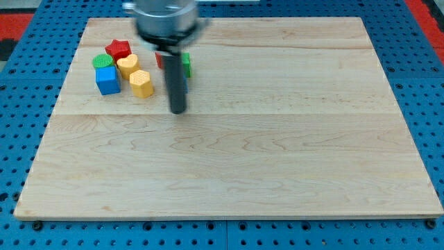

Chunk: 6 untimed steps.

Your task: Push the blue blocks and hexagon towards the center of the board

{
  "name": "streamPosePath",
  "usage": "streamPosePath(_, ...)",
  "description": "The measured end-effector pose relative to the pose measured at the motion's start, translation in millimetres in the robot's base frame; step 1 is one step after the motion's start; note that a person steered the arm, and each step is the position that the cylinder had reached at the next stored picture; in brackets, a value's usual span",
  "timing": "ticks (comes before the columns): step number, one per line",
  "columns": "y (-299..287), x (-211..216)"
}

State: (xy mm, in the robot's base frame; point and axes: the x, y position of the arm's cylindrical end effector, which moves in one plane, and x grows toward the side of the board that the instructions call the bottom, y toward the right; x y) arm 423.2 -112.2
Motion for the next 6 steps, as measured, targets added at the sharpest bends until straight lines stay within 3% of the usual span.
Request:
streamPosePath(1,-70,-11)
streamPosePath(2,-100,6)
streamPosePath(3,-175,-25)
streamPosePath(4,-152,-54)
streamPosePath(6,13,-55)
